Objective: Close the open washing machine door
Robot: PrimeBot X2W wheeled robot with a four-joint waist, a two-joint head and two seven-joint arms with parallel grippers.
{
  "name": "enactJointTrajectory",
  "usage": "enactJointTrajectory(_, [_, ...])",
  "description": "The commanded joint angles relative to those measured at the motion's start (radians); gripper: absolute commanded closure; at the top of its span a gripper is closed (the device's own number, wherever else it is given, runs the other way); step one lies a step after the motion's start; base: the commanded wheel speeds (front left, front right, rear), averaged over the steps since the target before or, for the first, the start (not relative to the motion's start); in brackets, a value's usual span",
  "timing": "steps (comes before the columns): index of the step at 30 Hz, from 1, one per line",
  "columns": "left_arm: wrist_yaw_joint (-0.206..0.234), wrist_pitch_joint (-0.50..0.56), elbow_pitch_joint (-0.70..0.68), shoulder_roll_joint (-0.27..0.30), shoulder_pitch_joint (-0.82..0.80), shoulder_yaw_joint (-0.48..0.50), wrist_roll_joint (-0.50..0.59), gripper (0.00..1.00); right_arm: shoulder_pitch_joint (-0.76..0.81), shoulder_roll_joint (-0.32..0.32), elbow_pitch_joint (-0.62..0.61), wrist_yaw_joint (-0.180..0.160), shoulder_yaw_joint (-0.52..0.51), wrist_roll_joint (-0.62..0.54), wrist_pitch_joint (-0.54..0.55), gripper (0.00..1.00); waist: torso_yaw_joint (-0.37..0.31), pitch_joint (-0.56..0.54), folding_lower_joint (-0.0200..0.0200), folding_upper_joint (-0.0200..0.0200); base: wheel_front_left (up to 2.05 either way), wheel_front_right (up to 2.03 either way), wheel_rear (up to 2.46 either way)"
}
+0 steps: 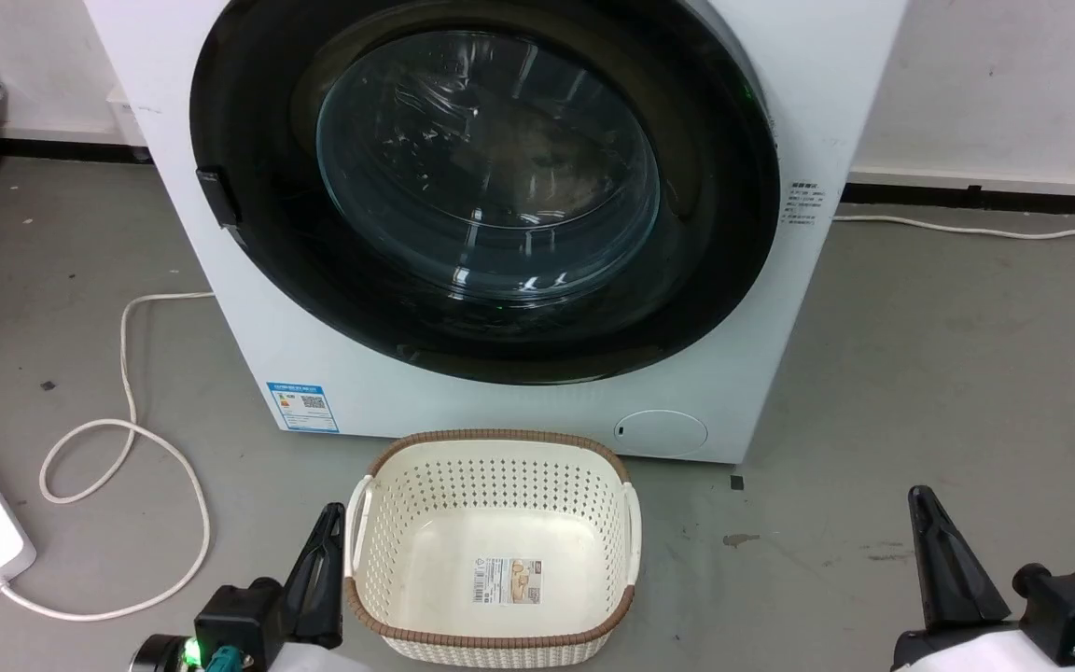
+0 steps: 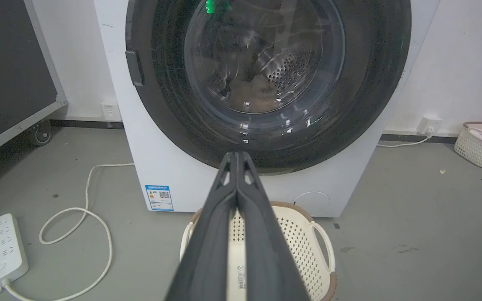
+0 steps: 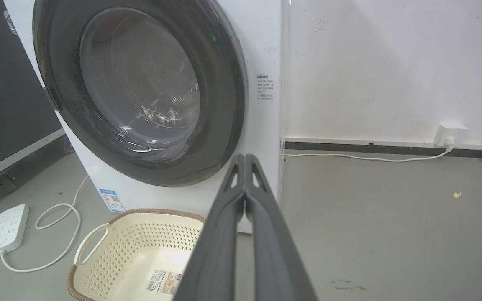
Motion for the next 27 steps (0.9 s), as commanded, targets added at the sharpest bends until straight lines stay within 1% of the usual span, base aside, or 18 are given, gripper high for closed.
enactJointTrajectory(1, [0.004, 0.007, -0.007, 0.001, -0.002, 0.003, 0.005, 1.00, -0.003, 0.001, -0.006, 0.000, 0.002, -0.008, 0.005, 1.00, 0.000, 0.000, 0.0000, 0.0000, 0.00, 0.00, 0.00])
enactJointTrajectory(27, [0.019, 0.058, -0.038, 0.000, -0.008, 0.012, 0.025, 1.00, -0.013, 0.003, -0.027, 0.000, 0.013, -0.034, 0.055, 1.00, -0.004, 0.001, 0.0000, 0.0000, 0.00, 0.00, 0.00])
